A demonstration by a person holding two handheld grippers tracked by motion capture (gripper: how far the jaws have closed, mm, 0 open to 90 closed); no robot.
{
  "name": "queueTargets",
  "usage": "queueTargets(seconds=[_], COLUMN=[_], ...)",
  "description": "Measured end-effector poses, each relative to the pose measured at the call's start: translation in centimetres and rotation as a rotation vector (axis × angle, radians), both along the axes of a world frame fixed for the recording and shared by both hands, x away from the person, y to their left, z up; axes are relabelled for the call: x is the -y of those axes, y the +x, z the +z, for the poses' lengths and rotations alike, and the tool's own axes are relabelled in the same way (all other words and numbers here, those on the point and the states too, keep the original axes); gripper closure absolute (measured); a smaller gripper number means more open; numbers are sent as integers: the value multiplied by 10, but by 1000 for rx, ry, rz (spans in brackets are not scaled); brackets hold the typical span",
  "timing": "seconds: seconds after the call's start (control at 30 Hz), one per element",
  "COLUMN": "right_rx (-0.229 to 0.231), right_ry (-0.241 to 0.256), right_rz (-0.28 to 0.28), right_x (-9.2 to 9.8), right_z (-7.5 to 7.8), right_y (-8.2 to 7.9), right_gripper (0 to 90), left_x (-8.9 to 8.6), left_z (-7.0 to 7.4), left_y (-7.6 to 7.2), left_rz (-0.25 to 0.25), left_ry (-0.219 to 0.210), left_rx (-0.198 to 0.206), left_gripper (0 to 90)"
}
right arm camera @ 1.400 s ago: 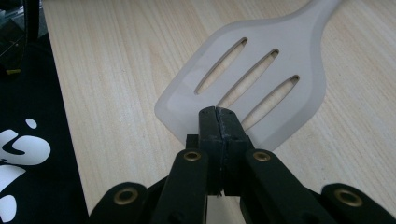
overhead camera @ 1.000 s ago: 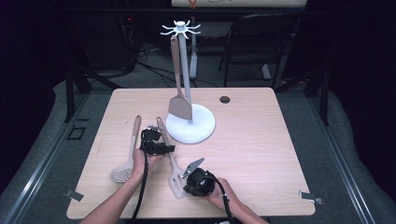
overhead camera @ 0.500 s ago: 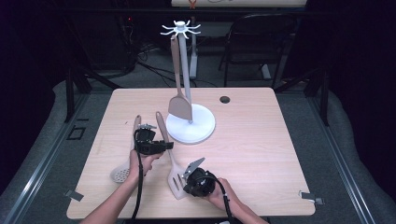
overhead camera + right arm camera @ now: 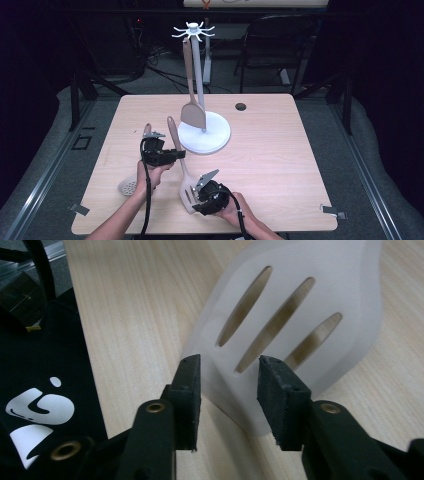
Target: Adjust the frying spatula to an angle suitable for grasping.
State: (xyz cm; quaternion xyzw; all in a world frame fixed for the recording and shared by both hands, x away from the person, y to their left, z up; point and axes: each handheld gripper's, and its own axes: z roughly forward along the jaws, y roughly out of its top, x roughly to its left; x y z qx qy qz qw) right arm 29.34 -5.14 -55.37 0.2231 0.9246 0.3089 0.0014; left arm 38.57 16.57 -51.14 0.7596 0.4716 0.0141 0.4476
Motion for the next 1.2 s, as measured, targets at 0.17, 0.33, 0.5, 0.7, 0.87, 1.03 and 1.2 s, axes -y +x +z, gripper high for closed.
queueTargets(seconds=[0.17, 0.33, 0.5, 0.7, 0.87, 1.03, 1.2], right_rx=[7, 34, 57, 91, 99, 86, 92], right_ry=[-6, 41, 67, 77, 116, 138, 142], right_rz=[-40, -107, -155, -204, -235, -236, -241], right_x=[3, 9, 8, 1, -4, -14, -21], right_z=[5, 19, 26, 31, 38, 38, 37], right_y=[5, 9, 17, 24, 30, 38, 44], right_gripper=[451, 417, 386, 408, 445, 482, 639], left_x=[-1, 1, 2, 3, 5, 5, 4], left_z=[2, 7, 10, 13, 18, 20, 22], left_y=[-1, -5, -7, -11, -15, -17, -18], left_rz=[4, -4, -10, -15, -27, -40, -54], left_ry=[-4, -9, -23, -38, -44, -51, -60], left_rx=[2, 12, 23, 37, 52, 61, 65], left_gripper=[716, 724, 730, 738, 744, 747, 747])
